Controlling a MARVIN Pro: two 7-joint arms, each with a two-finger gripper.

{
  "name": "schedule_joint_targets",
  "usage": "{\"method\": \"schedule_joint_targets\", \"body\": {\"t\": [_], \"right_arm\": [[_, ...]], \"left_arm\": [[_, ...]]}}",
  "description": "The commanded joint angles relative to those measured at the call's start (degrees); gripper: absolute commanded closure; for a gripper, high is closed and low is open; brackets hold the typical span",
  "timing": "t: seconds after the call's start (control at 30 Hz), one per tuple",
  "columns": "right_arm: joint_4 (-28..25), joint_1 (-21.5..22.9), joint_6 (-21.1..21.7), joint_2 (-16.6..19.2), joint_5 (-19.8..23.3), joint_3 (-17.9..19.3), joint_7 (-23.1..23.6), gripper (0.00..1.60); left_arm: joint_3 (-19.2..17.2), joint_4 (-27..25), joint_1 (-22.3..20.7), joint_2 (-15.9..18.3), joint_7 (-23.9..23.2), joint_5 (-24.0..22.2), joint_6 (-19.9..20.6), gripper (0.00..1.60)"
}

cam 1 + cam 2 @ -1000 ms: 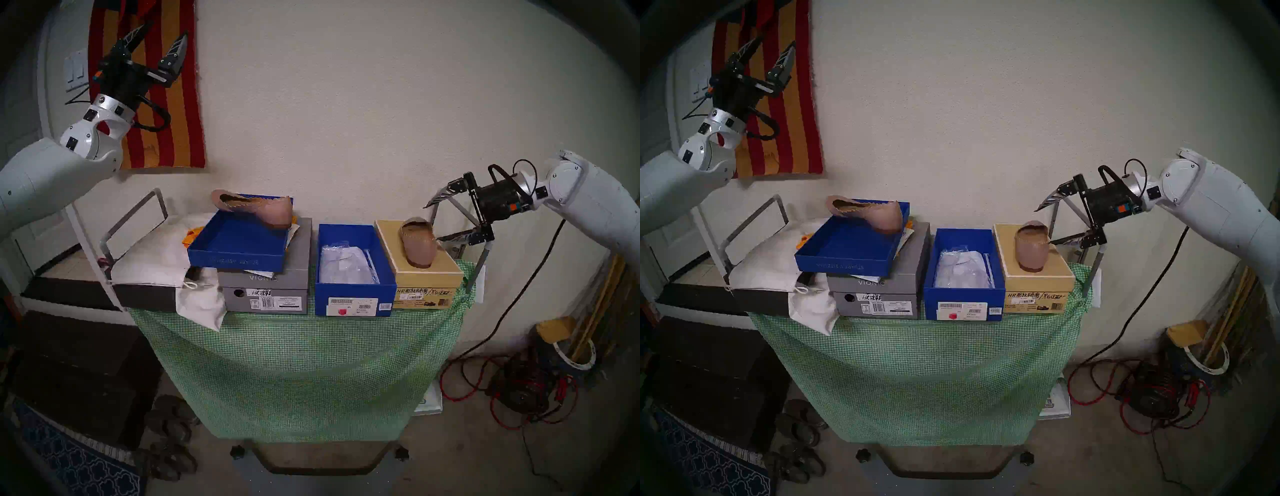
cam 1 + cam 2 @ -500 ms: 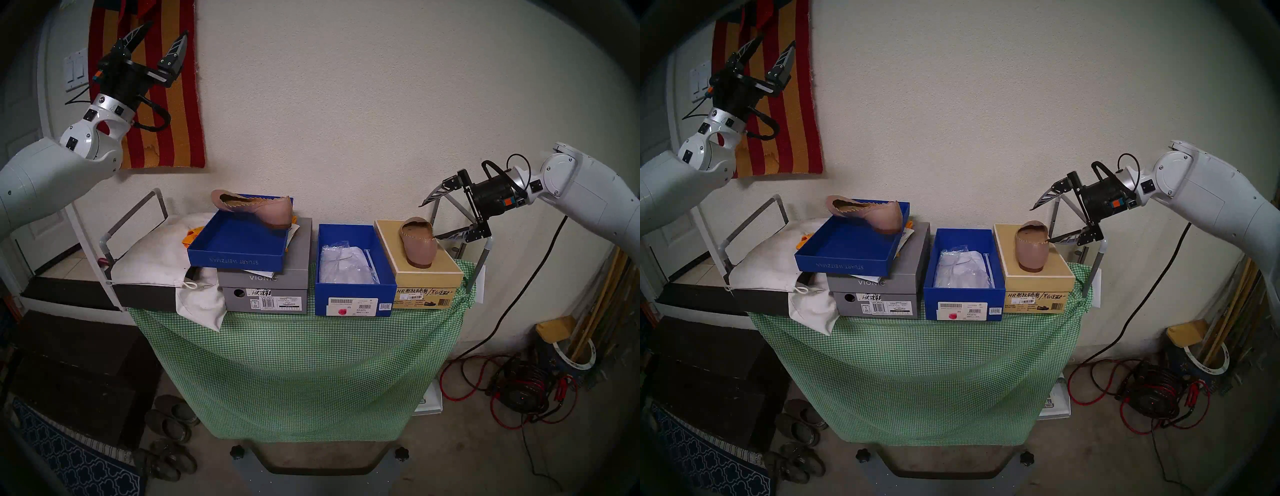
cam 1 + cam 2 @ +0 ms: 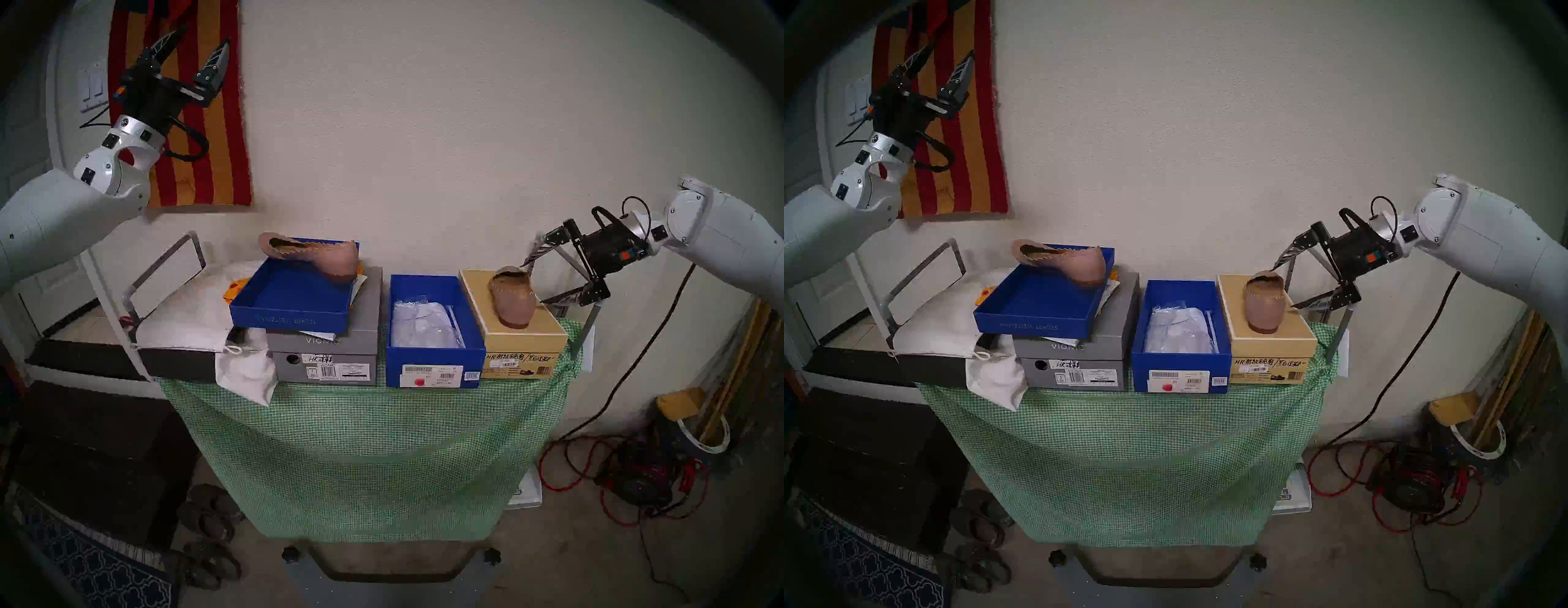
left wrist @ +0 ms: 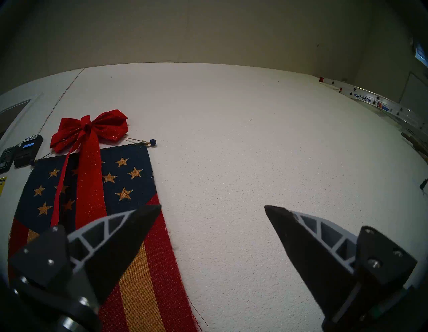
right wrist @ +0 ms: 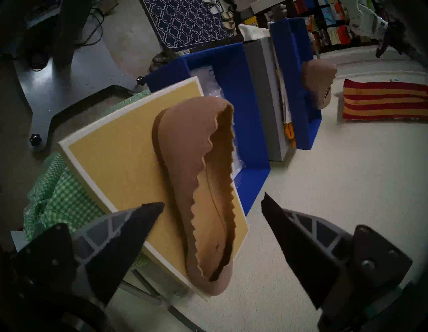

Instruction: Put shoes into shoe box

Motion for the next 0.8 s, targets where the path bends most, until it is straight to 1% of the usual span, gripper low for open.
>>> {"method": "schedule_joint_targets", "body": {"t": [0.0,0.03,0.1,0.13,0.17,0.2,0.3,0.37,0.4,0.43,0.47,0.5,0.53,0.57,0.6,0.63,0.67,0.7,0.73,0.77], "right_arm": [[-0.6,3.5,0.1,-0.4,1.3,-3.9,6.0,0.08],[-0.8,3.6,0.1,-0.6,1.4,-4.6,5.9,0.17],[-1.1,4.1,0.1,-1.0,2.2,-5.8,6.8,0.27],[-1.2,4.3,0.1,-1.2,1.9,-6.7,5.2,0.43],[-1.2,4.5,0.1,-1.5,2.4,-7.1,6.0,0.70],[-1.2,4.7,0.1,-1.7,2.7,-7.6,6.0,0.82],[-1.5,5.6,0.1,-2.5,3.8,-9.3,6.0,0.92],[-1.6,5.8,0.1,-2.6,4.0,-9.7,6.0,0.90],[-1.5,6.3,0.1,-3.2,4.6,-10.8,5.9,0.85],[-1.5,6.6,0.1,-3.4,4.9,-11.4,6.0,0.84],[-1.5,6.6,0.1,-3.4,4.9,-11.4,6.0,0.84],[-1.7,7.2,0.1,-3.8,4.9,-12.8,5.6,0.85],[-1.8,7.4,0.1,-4.0,5.4,-13.2,6.2,0.89],[-1.8,7.4,0.1,-4.0,5.4,-13.2,6.2,0.89],[-2.0,7.7,0.1,-4.1,5.6,-13.9,5.8,0.95],[-2.1,8.4,0.1,-4.6,6.0,-14.9,6.0,1.17],[-2.2,8.9,0.1,-4.9,6.1,-15.4,6.2,1.60],[-2.6,9.8,0.1,-5.4,5.2,-16.3,6.2,1.60],[-2.6,9.8,0.1,-5.4,5.2,-16.3,6.2,1.60],[-2.9,10.4,0.1,-5.8,4.0,-16.8,5.9,1.60]], "left_arm": [[-0.1,0.1,-0.1,-0.1,0.0,0.0,0.0,0.00],[-0.1,0.1,-0.1,-0.1,0.0,0.0,0.0,0.00],[-0.1,0.1,-0.1,-0.1,0.0,0.0,0.0,0.00],[-0.1,0.1,-0.1,-0.1,0.0,0.0,0.0,0.00],[0.0,0.1,-0.2,-0.1,0.0,0.0,0.0,0.00],[0.0,0.1,-0.2,-0.1,0.0,0.0,0.0,0.00],[0.0,0.1,-0.2,-0.1,0.0,0.0,0.0,0.00],[0.0,0.1,-0.2,-0.1,0.0,0.0,0.0,0.00],[0.0,0.1,-0.2,-0.1,0.0,0.0,0.0,0.00],[0.0,0.1,-0.2,-0.1,0.0,0.0,0.0,0.00],[0.0,0.1,-0.2,-0.1,0.0,0.0,0.0,0.00],[0.0,0.1,-0.2,-0.1,0.0,0.0,0.0,0.00],[0.0,0.1,-0.2,-0.1,0.0,0.0,0.0,0.00],[0.0,0.1,-0.2,-0.1,0.0,0.0,0.0,0.00],[0.0,0.1,-0.2,-0.1,0.0,0.0,0.0,0.00],[0.0,0.1,-0.2,-0.1,0.0,0.0,0.0,0.00],[0.0,0.1,-0.2,-0.1,0.0,0.0,0.0,0.00],[0.0,0.1,-0.2,-0.1,0.0,0.0,0.0,0.00],[0.0,0.1,-0.2,-0.1,0.0,0.0,0.0,0.00],[0.0,0.1,-0.2,-0.1,0.0,0.0,0.0,0.00]]}}
